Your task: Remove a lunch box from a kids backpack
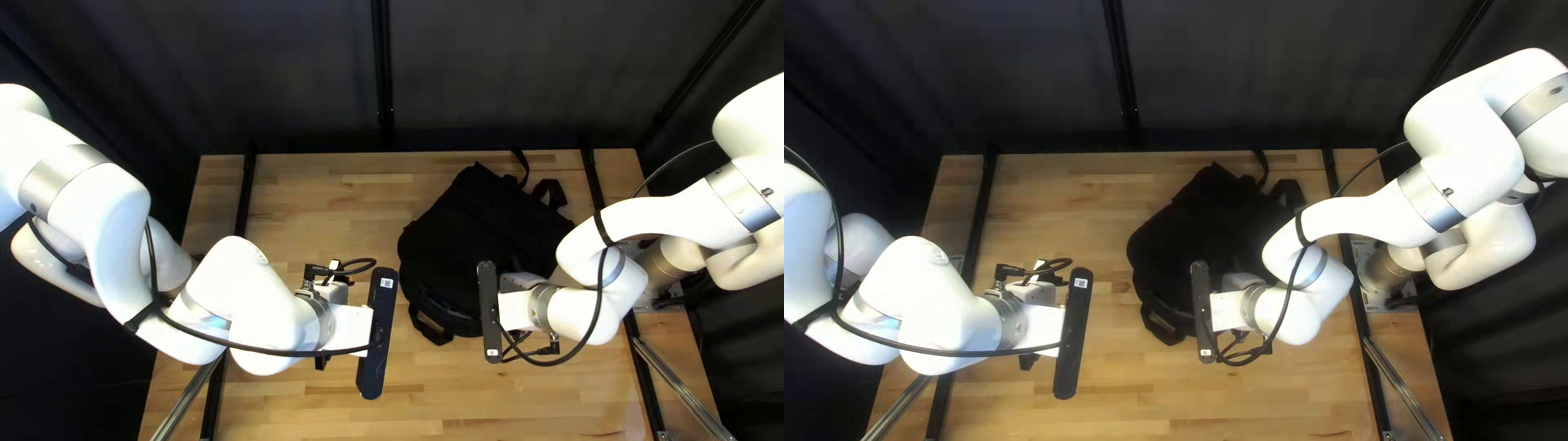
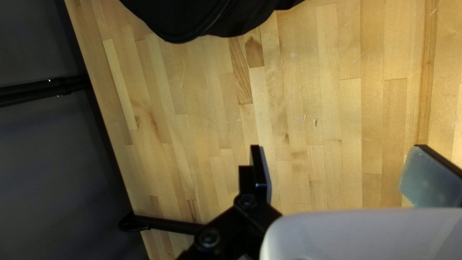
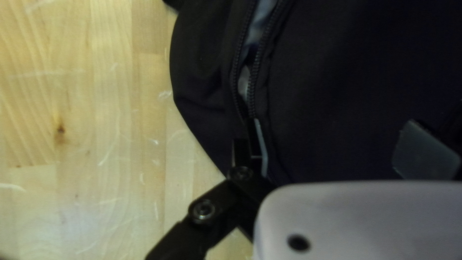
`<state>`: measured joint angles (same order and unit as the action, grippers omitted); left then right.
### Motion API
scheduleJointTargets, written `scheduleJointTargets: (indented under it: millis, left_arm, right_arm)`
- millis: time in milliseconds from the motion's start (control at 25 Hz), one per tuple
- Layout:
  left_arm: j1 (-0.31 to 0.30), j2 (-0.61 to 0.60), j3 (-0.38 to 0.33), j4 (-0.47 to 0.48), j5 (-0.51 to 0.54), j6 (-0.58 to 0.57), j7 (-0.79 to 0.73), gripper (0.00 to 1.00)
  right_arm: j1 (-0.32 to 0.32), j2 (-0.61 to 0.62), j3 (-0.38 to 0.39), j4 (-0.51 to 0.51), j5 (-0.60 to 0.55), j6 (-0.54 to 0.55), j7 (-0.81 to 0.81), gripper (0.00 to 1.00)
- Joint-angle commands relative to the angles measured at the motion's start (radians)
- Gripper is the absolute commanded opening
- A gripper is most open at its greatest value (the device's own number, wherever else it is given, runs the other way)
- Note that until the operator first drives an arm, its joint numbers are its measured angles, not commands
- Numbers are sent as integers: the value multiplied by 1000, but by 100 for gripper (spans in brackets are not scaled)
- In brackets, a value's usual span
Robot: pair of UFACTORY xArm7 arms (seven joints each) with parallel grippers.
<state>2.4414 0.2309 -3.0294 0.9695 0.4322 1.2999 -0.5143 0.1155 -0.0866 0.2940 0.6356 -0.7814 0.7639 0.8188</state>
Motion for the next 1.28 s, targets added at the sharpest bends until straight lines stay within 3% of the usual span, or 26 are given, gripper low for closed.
scheduleJointTargets:
  millis: [40,320,680,760,800,840,1280]
  left_arm:
    - [0,0,0,0,0,0,0,100]
    - [0,0,0,0,0,0,0,100]
    - [0,0,0,0,0,0,0,100]
    - [0,0,0,0,0,0,0,100]
    - [0,0,0,0,0,0,0,100]
    - [0,0,0,0,0,0,0,100]
    - [0,0,0,0,0,0,0,100]
  right_arm:
    - [-1,38,0,37,-3,25,-32,100]
    - [22,70,23,86,21,82,-53,100]
    - [-1,79,1,52,-18,23,-36,100]
    - [-3,84,-2,50,-29,17,-31,74]
    - [-3,85,-2,51,-31,18,-30,26]
    - [-1,82,1,54,-29,25,-30,6]
    - [3,60,5,88,-16,85,-64,6]
